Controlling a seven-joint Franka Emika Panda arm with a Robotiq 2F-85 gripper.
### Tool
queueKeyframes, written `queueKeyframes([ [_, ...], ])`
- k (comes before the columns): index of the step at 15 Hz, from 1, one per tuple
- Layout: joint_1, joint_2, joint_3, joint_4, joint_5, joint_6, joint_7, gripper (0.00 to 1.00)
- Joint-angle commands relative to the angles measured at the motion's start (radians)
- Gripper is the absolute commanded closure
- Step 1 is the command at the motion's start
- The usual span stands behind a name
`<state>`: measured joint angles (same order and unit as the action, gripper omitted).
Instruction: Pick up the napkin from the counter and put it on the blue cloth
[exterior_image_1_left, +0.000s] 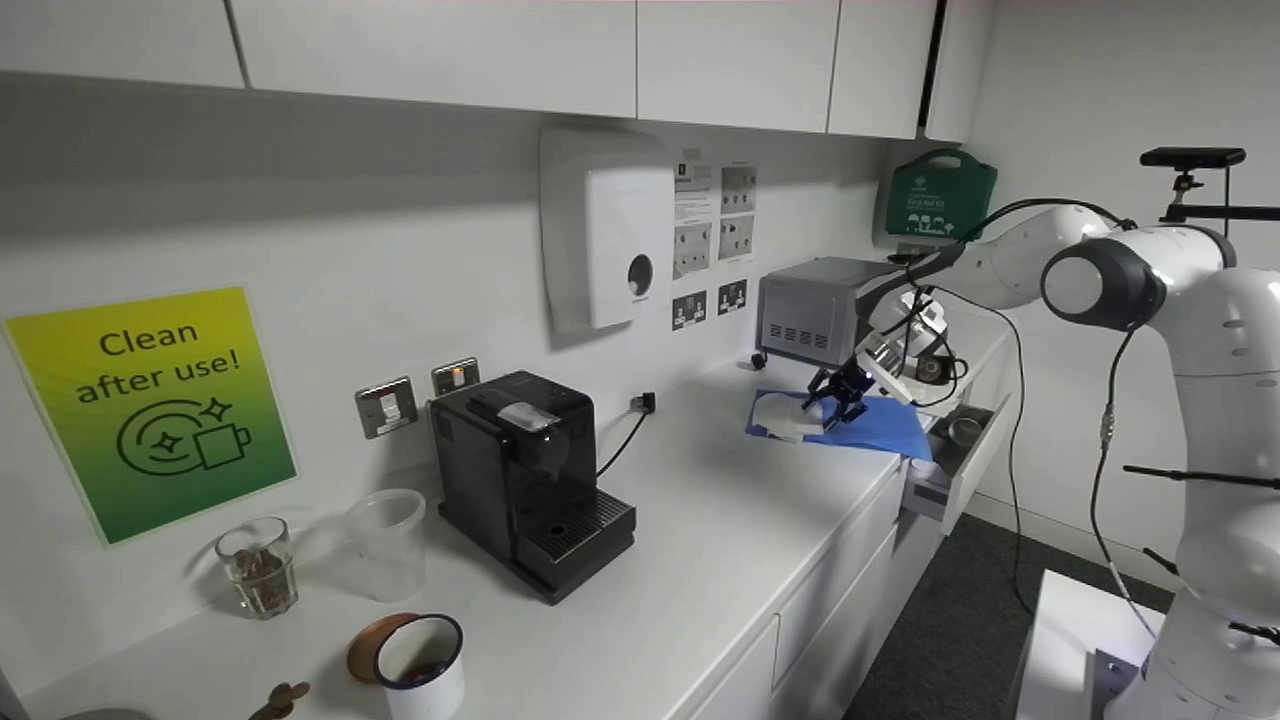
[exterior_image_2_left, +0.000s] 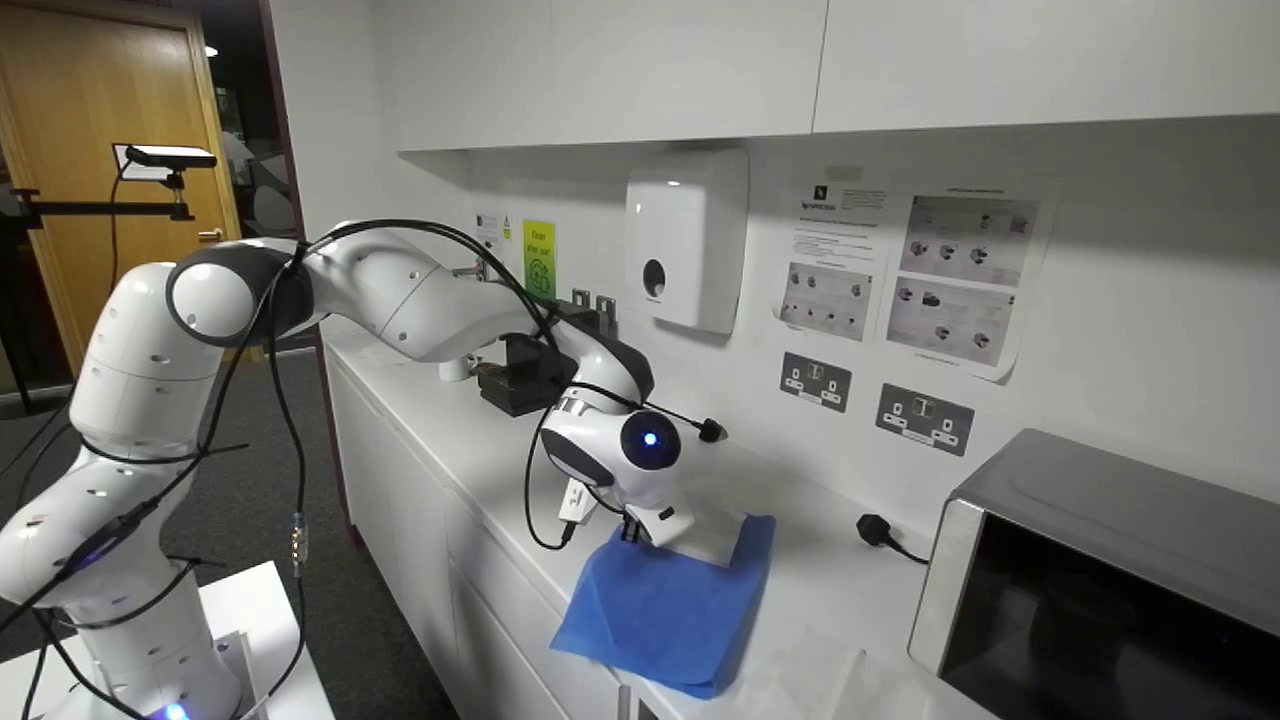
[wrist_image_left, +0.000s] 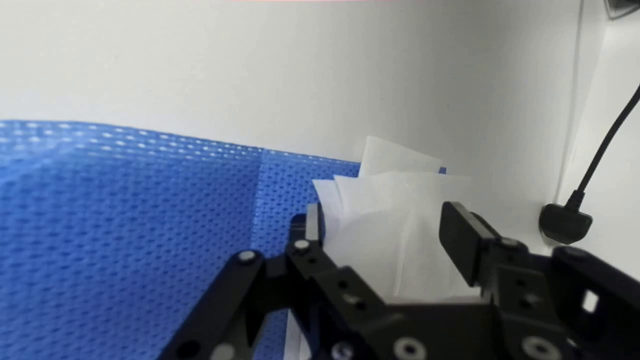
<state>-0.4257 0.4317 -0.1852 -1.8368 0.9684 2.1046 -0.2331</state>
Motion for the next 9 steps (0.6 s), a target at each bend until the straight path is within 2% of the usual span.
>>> queueKeyframes([
  [1,0.004,-0.024,-0.008,-0.028,0.030,0.003,-0.041,0.65],
  [5,0.003,-0.025,-0.008,-0.028,0.030,0.003,-0.041,0.95],
  [6,0.002,-0.025,-0.008,-0.028,0.032,0.003,-0.042,1.00],
  [9,0.002,-0.024,-0.009,-0.027,0.031,0.003,-0.042,1.00],
])
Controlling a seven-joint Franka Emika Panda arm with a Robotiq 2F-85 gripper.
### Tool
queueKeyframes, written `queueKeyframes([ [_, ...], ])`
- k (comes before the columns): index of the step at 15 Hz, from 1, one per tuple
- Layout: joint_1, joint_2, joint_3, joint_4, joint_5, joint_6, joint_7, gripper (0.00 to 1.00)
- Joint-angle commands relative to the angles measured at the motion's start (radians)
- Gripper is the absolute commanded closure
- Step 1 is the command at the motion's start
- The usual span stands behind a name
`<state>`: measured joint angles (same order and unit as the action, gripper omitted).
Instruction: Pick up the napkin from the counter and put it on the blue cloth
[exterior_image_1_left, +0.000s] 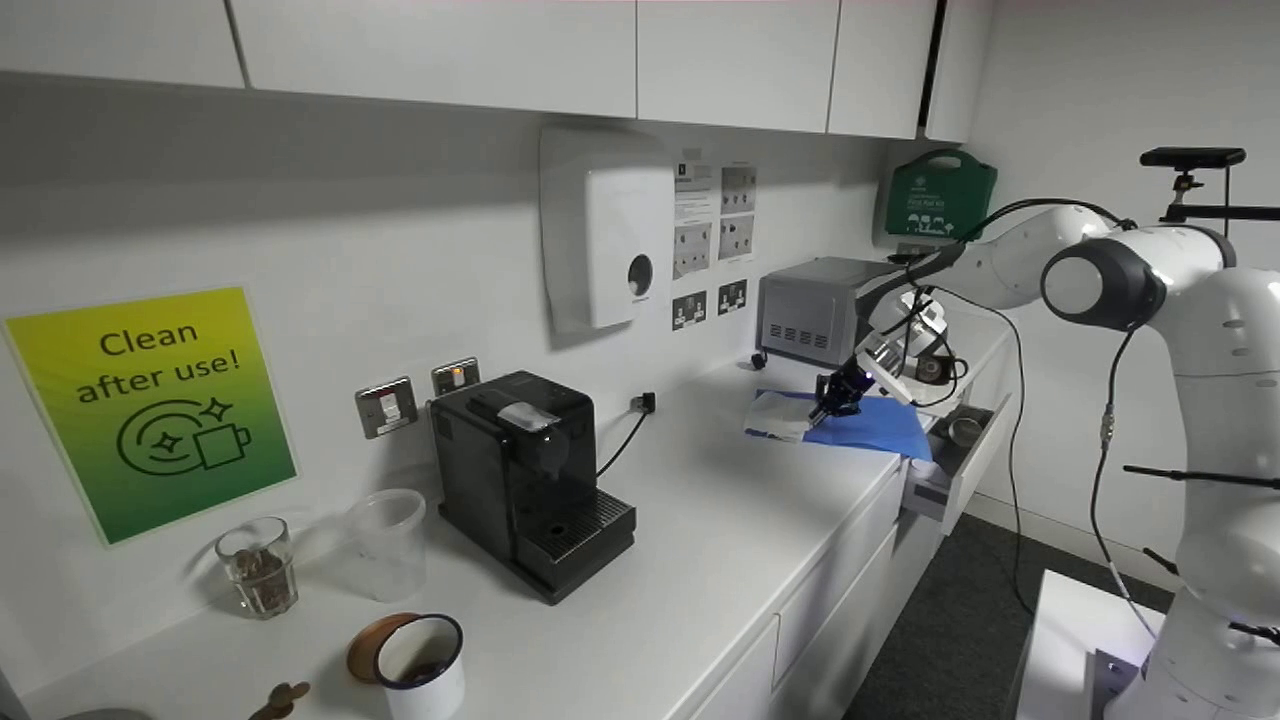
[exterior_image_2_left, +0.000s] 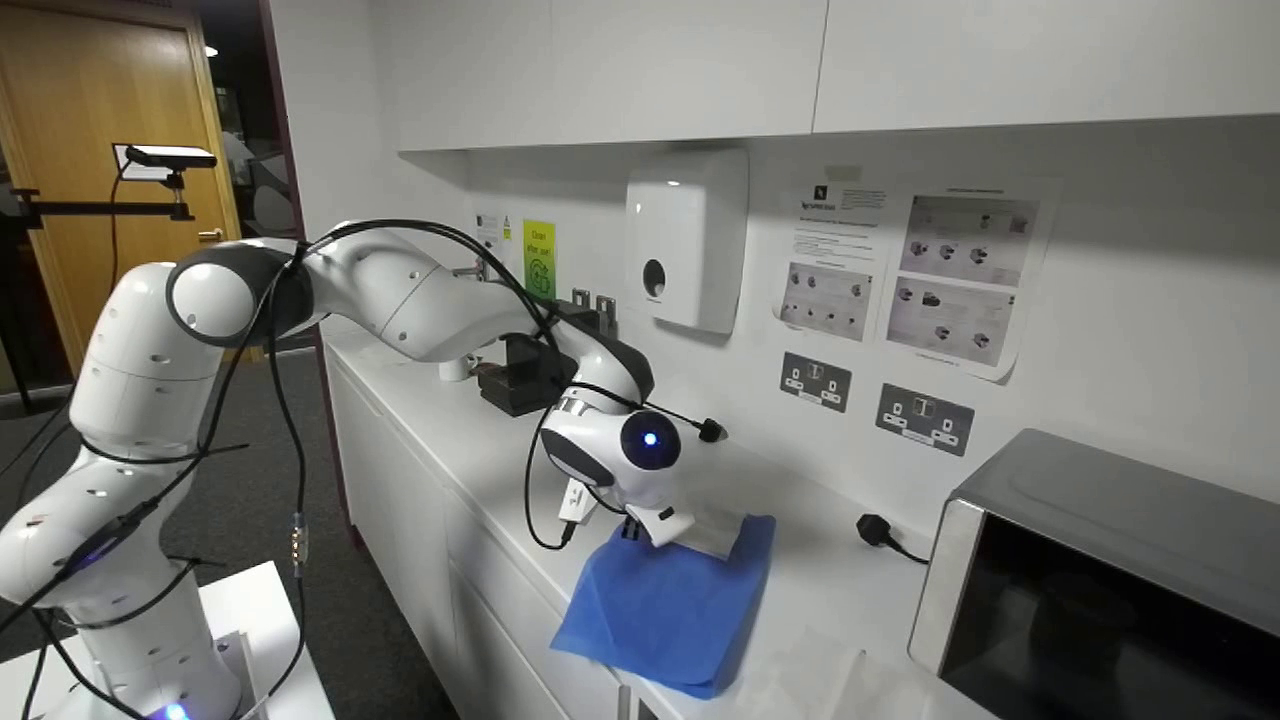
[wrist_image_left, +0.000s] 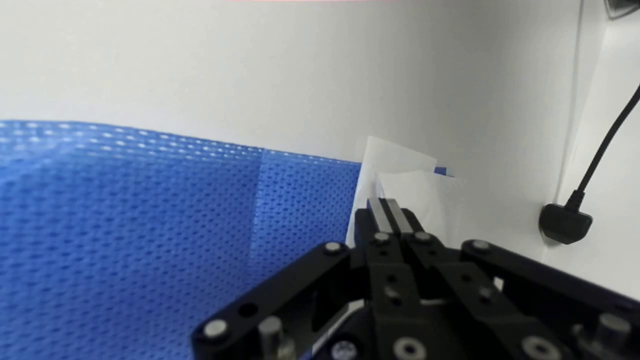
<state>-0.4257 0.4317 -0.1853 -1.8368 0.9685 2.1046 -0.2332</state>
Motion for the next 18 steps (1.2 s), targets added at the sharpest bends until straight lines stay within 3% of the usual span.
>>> queueKeyframes([
  [1,0.001,-0.027,-0.010,-0.030,0.032,0.006,-0.043,1.00],
  [10,0.018,-0.053,-0.050,-0.058,-0.009,0.080,0.004,1.00],
  [18,0.055,-0.106,-0.076,-0.107,-0.130,0.209,0.096,1.00],
])
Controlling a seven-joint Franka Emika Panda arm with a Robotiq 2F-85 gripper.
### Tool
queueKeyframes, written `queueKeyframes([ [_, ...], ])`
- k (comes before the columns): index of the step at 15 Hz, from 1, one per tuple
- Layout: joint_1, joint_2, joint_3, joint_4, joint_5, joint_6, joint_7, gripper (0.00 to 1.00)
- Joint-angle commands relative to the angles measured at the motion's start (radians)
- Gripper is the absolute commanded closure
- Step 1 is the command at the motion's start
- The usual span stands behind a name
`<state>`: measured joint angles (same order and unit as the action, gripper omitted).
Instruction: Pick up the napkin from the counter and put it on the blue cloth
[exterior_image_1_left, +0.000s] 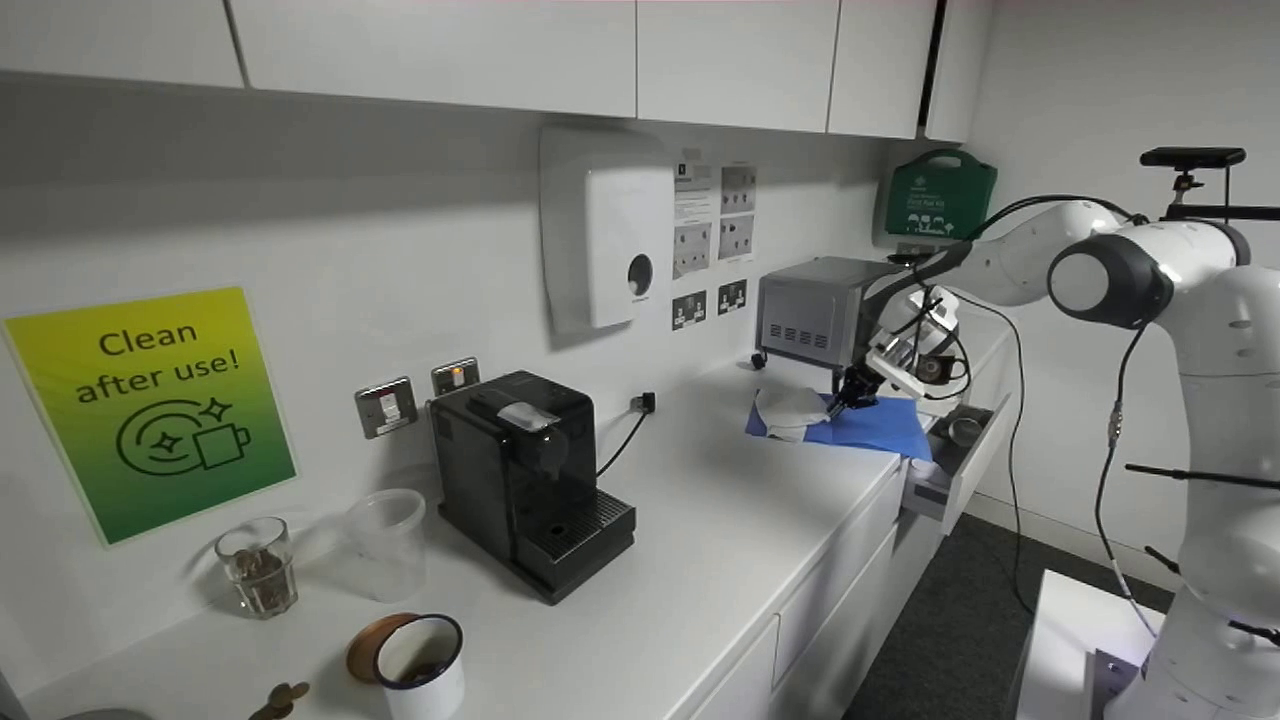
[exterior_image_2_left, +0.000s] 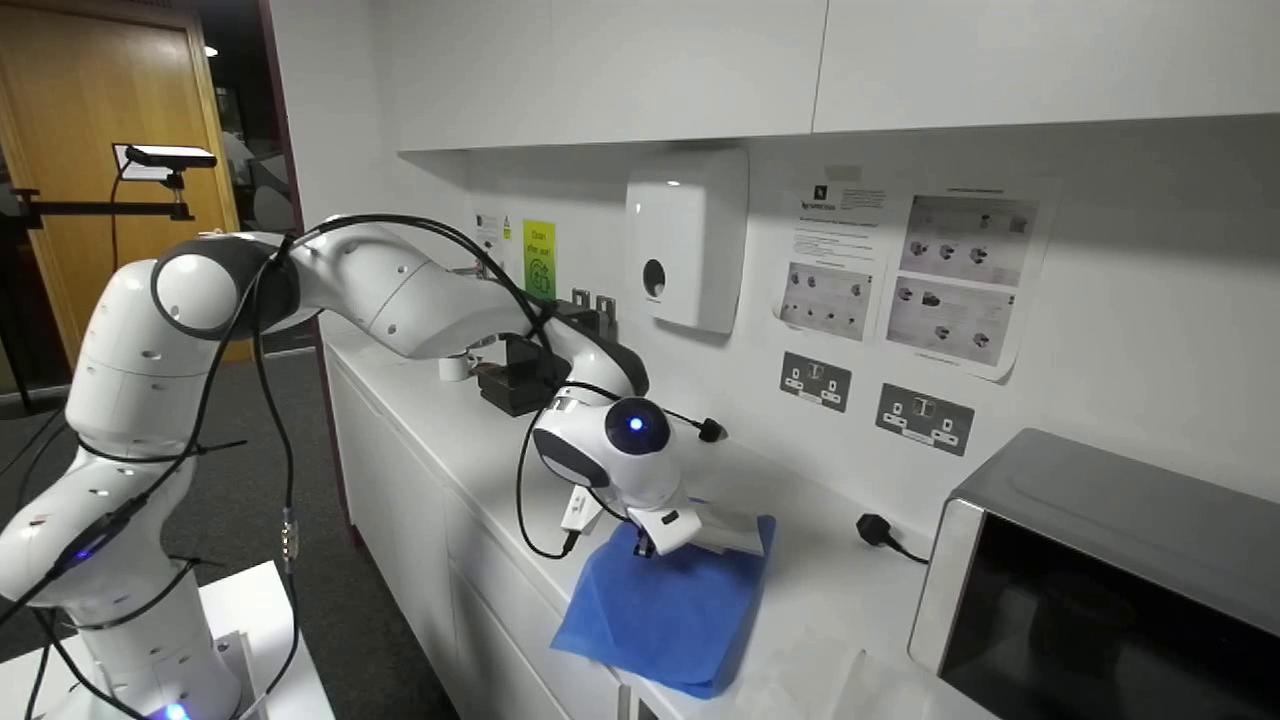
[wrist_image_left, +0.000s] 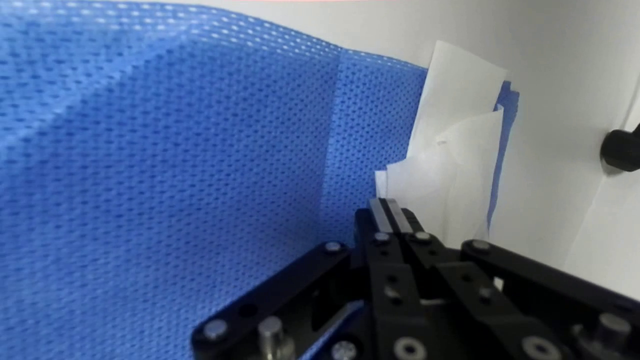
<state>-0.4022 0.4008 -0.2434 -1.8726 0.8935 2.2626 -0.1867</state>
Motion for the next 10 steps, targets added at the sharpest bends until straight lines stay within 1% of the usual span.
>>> queueKeyframes([
  [1,0.035,-0.083,-0.018,-0.077,-0.076,0.063,0.069,1.00],
  [6,0.066,-0.139,-0.022,-0.127,-0.219,0.132,0.184,1.00],
  [10,0.099,-0.182,-0.035,-0.167,-0.406,0.179,0.330,1.00],
])
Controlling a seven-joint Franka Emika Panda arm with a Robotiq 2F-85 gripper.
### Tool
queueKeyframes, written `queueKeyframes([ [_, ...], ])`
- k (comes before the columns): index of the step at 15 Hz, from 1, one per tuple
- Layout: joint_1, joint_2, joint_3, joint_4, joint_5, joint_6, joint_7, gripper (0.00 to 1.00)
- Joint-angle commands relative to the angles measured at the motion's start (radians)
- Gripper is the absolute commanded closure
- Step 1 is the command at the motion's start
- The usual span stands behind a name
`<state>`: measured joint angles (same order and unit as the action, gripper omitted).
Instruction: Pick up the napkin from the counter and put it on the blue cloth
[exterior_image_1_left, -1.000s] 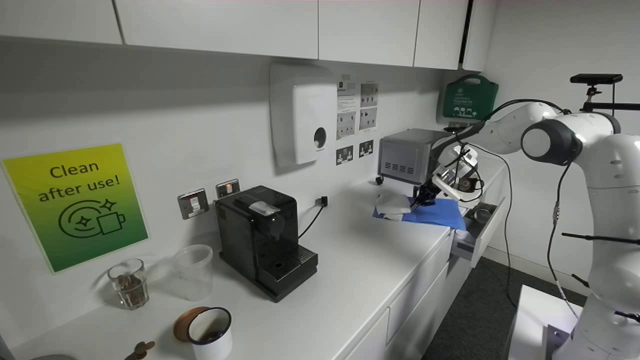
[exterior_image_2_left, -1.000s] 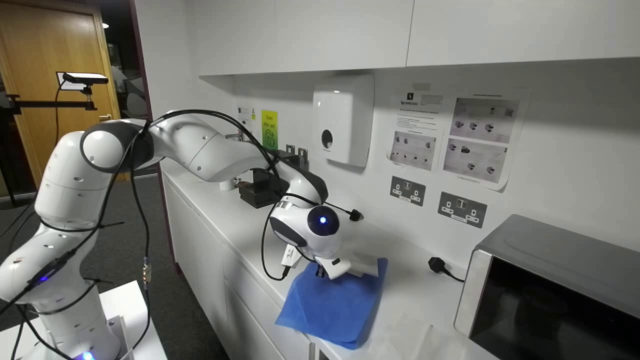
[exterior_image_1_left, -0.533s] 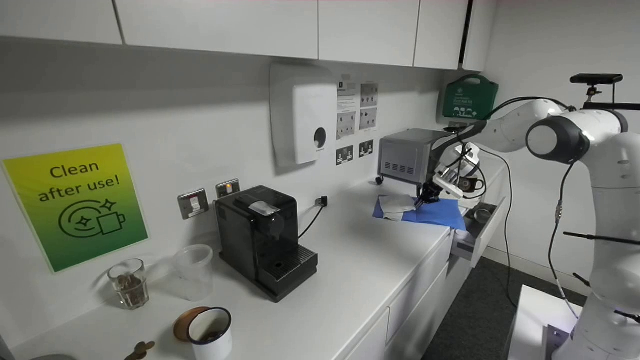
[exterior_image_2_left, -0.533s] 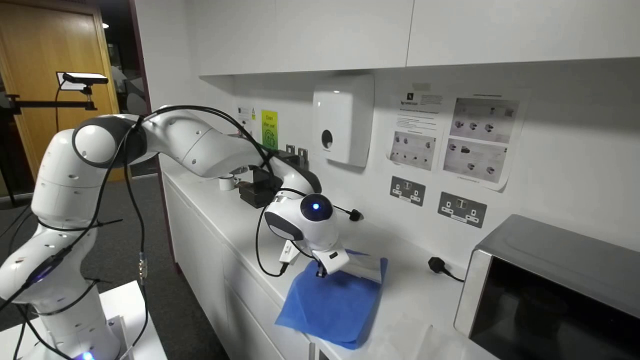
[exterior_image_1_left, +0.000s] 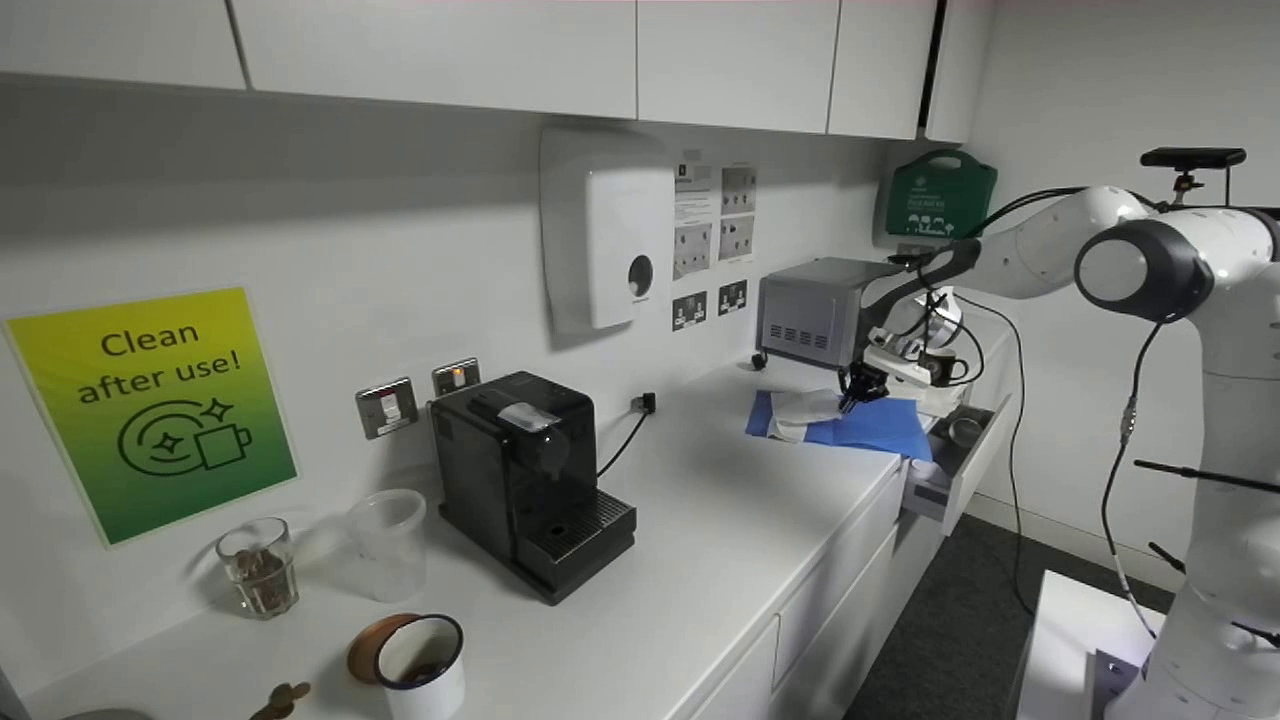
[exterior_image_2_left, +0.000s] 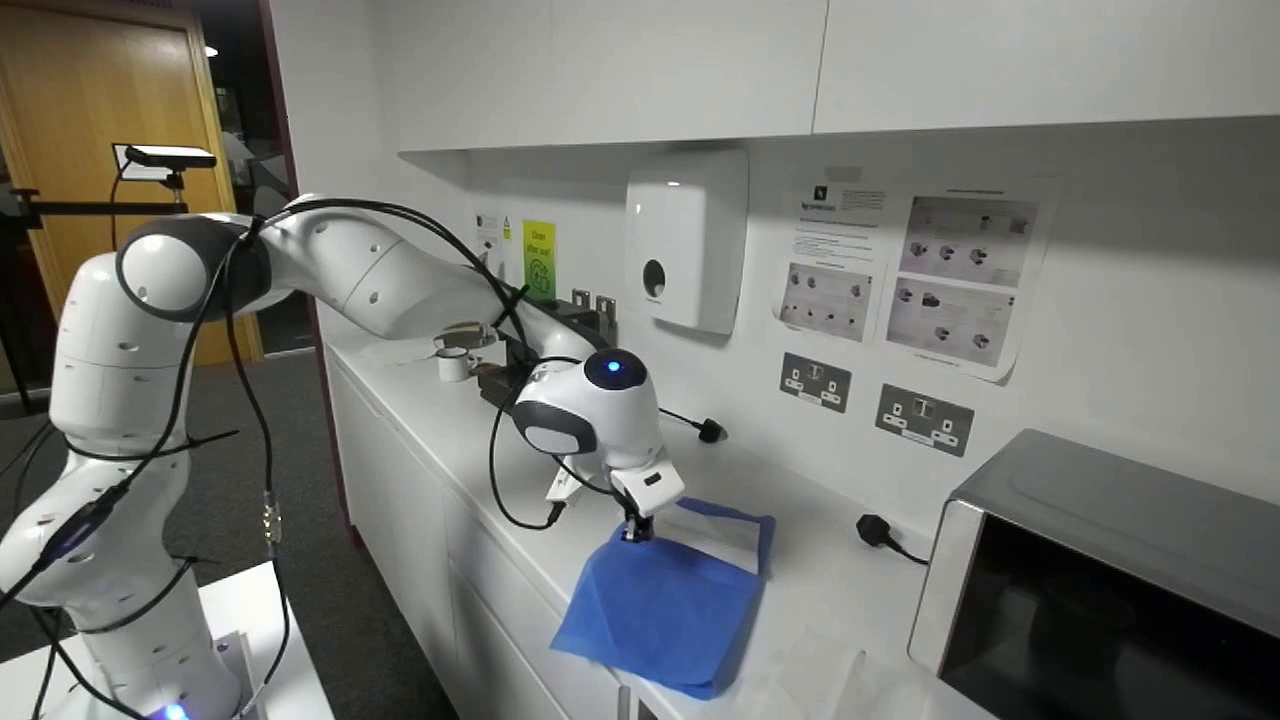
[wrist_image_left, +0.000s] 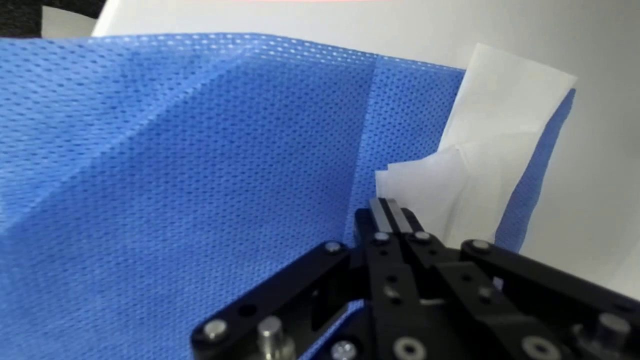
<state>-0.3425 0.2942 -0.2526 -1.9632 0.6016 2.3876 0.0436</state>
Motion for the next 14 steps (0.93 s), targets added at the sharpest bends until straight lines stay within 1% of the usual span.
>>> queueKeyframes([
  [1,0.047,-0.088,-0.030,-0.088,-0.168,0.065,0.139,1.00],
  [4,0.073,-0.119,-0.048,-0.112,-0.332,0.076,0.260,1.00],
  [7,0.089,-0.136,-0.057,-0.115,-0.454,0.056,0.343,1.00],
  [11,0.095,-0.147,-0.056,-0.113,-0.548,0.038,0.399,1.00],
  [14,0.100,-0.143,-0.056,-0.105,-0.597,0.027,0.413,1.00],
])
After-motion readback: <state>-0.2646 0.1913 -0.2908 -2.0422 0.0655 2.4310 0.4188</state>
